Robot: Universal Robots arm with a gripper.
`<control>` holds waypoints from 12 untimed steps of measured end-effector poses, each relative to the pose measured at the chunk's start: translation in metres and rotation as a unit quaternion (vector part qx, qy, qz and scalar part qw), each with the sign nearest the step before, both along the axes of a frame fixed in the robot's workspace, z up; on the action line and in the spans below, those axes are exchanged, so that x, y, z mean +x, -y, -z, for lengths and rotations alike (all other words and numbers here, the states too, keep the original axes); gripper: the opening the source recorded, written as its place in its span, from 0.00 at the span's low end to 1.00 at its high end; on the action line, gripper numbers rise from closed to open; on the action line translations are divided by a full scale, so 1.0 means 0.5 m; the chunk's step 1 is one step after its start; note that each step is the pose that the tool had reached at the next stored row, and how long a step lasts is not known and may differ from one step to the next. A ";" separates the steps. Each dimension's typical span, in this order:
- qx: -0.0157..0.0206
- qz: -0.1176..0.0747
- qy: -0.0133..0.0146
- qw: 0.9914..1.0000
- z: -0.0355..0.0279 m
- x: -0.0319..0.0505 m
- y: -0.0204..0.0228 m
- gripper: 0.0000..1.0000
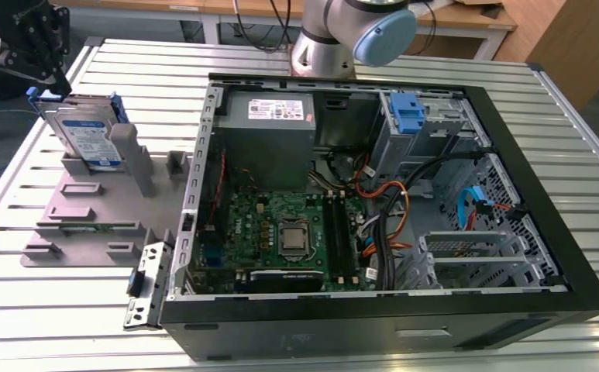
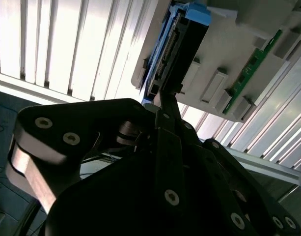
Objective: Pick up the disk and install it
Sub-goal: 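Pick up the disk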
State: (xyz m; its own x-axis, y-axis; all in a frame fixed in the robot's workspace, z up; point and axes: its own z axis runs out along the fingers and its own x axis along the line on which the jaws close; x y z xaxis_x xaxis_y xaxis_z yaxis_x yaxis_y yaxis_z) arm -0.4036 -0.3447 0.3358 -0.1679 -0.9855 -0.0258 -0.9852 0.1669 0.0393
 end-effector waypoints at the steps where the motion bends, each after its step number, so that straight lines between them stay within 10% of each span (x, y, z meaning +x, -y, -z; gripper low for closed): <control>1: 0.000 0.000 0.000 1.000 0.000 0.000 0.0001 0.11; 12: 0.000 0.000 0.000 1.000 0.000 0.020 0.0001 0.11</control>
State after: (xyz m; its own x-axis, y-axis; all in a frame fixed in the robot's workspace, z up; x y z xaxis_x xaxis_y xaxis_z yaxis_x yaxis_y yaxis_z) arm -0.3935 -0.3447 0.3357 -0.1677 -0.9855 -0.0259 -0.9852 0.1666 0.0392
